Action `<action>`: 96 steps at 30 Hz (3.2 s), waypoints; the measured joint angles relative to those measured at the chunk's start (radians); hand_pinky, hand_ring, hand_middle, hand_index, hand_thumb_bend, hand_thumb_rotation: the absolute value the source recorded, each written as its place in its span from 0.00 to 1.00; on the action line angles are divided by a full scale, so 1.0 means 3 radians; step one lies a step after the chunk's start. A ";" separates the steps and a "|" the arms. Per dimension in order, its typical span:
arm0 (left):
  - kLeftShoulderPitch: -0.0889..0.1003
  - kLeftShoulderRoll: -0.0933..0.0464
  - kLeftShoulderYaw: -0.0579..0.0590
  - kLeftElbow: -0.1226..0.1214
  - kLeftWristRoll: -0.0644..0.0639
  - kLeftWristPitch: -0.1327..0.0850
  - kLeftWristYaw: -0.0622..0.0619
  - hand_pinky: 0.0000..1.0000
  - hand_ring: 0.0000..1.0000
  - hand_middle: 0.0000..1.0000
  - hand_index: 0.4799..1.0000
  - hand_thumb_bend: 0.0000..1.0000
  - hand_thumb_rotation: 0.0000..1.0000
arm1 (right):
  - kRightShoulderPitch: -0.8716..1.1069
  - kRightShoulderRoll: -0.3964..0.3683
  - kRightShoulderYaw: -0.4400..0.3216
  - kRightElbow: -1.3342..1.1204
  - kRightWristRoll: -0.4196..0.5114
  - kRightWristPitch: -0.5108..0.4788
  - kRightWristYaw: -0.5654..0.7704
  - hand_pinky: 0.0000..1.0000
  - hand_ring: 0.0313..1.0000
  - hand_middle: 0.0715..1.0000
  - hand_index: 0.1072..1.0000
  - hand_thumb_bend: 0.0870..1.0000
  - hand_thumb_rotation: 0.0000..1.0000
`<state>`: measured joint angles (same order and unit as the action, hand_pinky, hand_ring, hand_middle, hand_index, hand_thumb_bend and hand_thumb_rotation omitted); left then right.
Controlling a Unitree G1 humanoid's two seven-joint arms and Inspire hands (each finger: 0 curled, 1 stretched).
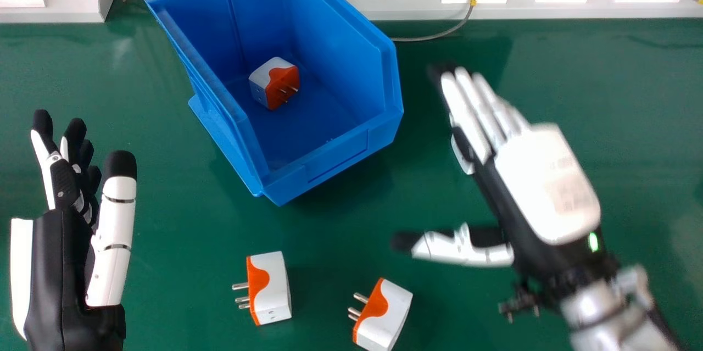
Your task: Pick all objects and put in blue box
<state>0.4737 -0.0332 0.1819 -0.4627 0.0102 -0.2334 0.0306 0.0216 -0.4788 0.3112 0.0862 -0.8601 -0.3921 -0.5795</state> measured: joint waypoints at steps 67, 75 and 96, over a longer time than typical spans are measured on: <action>-0.0095 0.0080 0.0085 0.0025 -0.0108 0.0032 -0.0071 1.00 1.00 1.00 1.00 0.59 0.81 | -0.0568 0.0425 0.1134 0.2015 -0.0561 0.0098 -0.0761 0.79 0.89 0.94 0.92 0.66 0.75; -0.0132 0.0105 0.0102 0.0026 -0.0100 0.0033 -0.0075 1.00 1.00 1.00 1.00 0.58 0.81 | -0.0667 0.0426 0.1198 0.2250 -0.0462 -0.0178 -0.0993 0.57 0.63 0.67 0.66 0.59 0.37; -0.0157 0.0112 0.0104 0.0069 -0.0067 0.0024 -0.0074 1.00 1.00 0.99 1.00 0.63 0.81 | -0.0571 0.0398 0.1064 0.1524 -0.0105 0.0089 -0.0072 0.12 0.13 0.20 0.43 0.45 0.13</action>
<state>0.4266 0.0003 0.2131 -0.4421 -0.0098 -0.2263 0.0085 -0.1496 -0.3594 0.6303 0.5434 -0.8917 -0.3655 -0.6011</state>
